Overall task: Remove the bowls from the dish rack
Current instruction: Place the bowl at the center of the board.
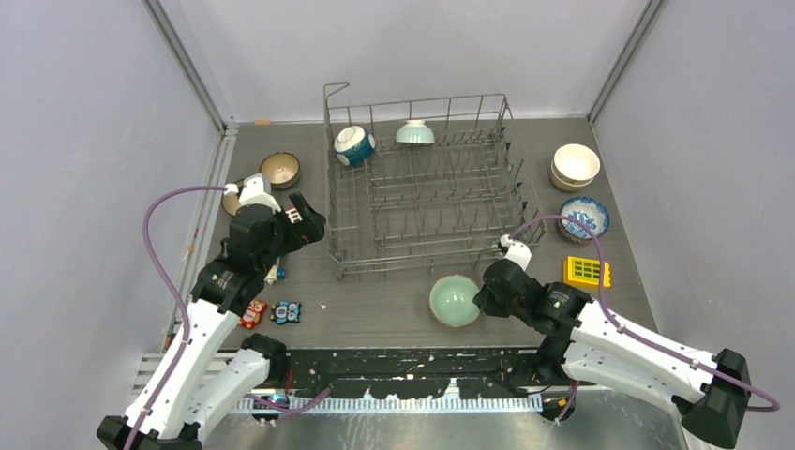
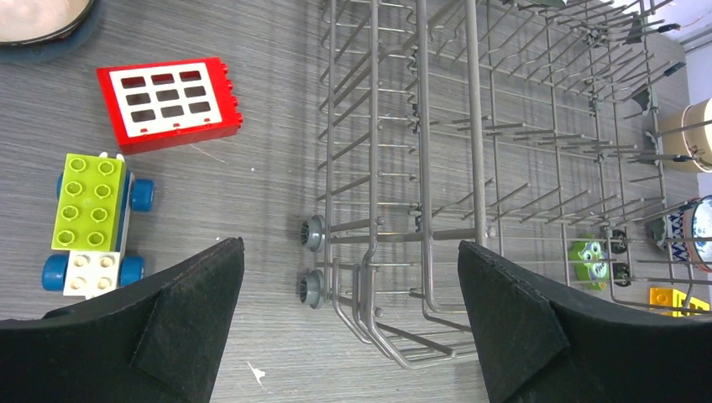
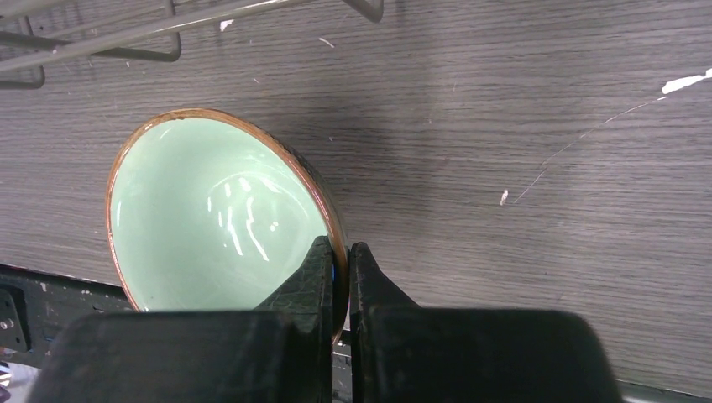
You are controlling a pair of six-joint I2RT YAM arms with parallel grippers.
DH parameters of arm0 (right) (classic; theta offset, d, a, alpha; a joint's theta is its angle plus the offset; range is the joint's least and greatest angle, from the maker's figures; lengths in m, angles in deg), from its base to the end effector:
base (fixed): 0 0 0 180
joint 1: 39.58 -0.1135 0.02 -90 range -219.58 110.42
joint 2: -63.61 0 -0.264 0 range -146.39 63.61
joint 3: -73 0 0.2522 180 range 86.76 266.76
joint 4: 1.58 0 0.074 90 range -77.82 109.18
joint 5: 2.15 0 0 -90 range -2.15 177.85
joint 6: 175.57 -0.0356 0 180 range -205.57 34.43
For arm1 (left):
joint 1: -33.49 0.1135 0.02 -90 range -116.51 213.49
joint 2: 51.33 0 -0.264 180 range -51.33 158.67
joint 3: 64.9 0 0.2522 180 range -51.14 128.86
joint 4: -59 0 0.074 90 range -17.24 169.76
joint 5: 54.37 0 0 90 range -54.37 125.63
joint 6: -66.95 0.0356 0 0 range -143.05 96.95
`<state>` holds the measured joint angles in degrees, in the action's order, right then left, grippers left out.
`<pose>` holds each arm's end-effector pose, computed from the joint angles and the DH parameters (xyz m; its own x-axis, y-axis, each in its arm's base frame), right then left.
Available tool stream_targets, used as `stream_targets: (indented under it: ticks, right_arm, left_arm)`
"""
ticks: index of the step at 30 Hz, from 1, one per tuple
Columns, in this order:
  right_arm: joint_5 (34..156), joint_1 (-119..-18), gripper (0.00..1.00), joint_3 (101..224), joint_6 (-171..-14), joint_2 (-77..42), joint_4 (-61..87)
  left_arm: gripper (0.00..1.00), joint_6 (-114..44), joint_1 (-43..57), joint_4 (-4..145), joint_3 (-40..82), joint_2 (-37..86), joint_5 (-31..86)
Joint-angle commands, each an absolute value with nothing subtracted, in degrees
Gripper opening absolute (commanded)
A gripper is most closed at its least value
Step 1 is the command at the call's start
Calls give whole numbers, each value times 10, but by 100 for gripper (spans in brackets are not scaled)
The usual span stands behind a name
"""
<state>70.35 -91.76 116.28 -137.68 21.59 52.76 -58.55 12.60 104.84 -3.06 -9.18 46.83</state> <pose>0.0948 0.1047 0.2095 -0.8082 0.1863 -0.5586 -0.0078 0.9452 0.3264 0.1515 -0.0504 0.3276 -0.4437 -0.4404 -0.7805 -0.0870 0.8880 -0.4516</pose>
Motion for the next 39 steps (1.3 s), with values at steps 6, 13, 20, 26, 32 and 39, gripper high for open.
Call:
stream_targets:
  ticks: [6,13,20,26,32,39]
  right_arm:
    - [686,-929,1,1146,-1422,225,503]
    - [680,-935,1,1136,-1434,216,499]
    - [675,-942,8,1135,-1440,205,500]
    - [672,-946,32,1142,-1445,208,514]
    - [677,-953,54,1171,-1441,222,542]
    - [738,-955,74,1300,-1369,231,649]
  left_arm:
    - [100,-579,127,1051,-30,-96,469]
    - [100,-579,127,1051,-31,-91,468]
    - [100,-577,127,1053,-32,-91,468]
    - [100,-576,127,1057,-28,-91,468]
    - [100,-576,127,1056,-30,-92,465]
    - [100,-564,127,1067,-19,-86,467]
